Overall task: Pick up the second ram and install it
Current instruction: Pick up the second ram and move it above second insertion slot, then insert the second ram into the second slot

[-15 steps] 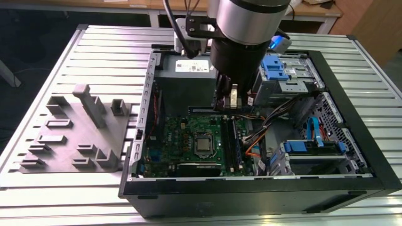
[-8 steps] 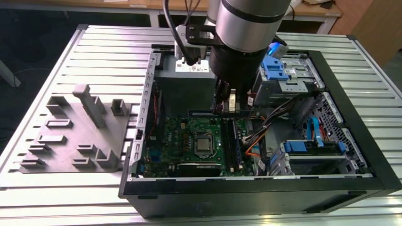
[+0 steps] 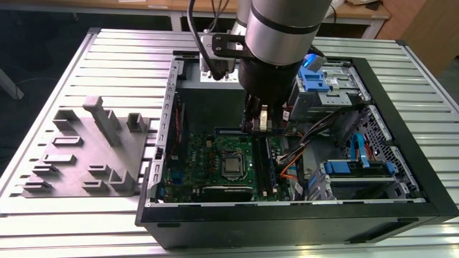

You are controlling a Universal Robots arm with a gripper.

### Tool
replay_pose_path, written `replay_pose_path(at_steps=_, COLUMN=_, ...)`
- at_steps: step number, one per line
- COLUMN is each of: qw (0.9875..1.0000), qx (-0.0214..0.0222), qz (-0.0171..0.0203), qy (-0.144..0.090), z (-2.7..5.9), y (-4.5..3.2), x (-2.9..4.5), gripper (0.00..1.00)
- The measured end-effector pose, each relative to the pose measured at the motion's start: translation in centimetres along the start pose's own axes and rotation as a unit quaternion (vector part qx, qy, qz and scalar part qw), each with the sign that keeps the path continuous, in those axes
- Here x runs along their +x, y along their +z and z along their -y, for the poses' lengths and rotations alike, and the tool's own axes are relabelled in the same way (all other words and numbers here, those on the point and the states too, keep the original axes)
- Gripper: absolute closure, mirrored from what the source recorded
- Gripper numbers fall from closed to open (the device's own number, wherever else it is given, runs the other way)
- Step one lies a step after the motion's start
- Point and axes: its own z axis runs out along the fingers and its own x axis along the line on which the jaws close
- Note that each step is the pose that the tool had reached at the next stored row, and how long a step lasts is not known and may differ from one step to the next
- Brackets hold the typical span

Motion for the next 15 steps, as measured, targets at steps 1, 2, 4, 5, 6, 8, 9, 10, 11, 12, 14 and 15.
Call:
replay_pose_path(at_steps=1, qw=1.0, qx=0.0, qz=0.0, qy=0.0, z=0.01, y=0.13, x=0.01, gripper=0.92)
replay_pose_path(at_steps=2, qw=1.0, qx=0.0, qz=0.0, qy=0.0, z=0.02, y=0.24, x=0.01, gripper=0.92)
replay_pose_path(at_steps=4, qw=1.0, qx=0.0, qz=-0.0001, qy=0.0, z=0.02, y=0.29, x=0.02, gripper=0.92)
replay_pose_path(at_steps=5, qw=1.0, qx=-0.0001, qz=-0.0001, qy=0.0, z=0.02, y=0.29, x=0.02, gripper=0.92)
replay_pose_path(at_steps=6, qw=1.0, qx=-0.0001, qz=-0.0001, qy=0.0, z=0.02, y=0.3, x=0.02, gripper=0.92)
replay_pose_path(at_steps=8, qw=1.0, qx=0.0, qz=0.0, qy=0.0, z=0.02, y=0.31, x=0.02, gripper=0.92)
replay_pose_path(at_steps=9, qw=1.0, qx=0.0, qz=0.0, qy=0.0, z=0.02, y=0.35, x=0.02, gripper=0.92)
replay_pose_path(at_steps=10, qw=1.0, qx=0.0, qz=0.0, qy=0.0, z=0.02, y=0.38, x=0.02, gripper=0.92)
replay_pose_path(at_steps=11, qw=1.0, qx=0.0, qz=0.0, qy=0.0, z=0.02, y=0.38, x=0.02, gripper=0.92)
replay_pose_path(at_steps=12, qw=1.0, qx=0.0, qz=0.0, qy=0.0, z=0.02, y=0.38, x=0.02, gripper=0.92)
replay_pose_path(at_steps=14, qw=1.0, qx=0.0, qz=0.0, qy=0.0, z=0.02, y=0.39, x=0.02, gripper=0.92)
replay_pose_path(at_steps=15, qw=1.0, qx=0.0, qz=-0.0001, qy=0.0, z=0.03, y=0.39, x=0.02, gripper=0.92)
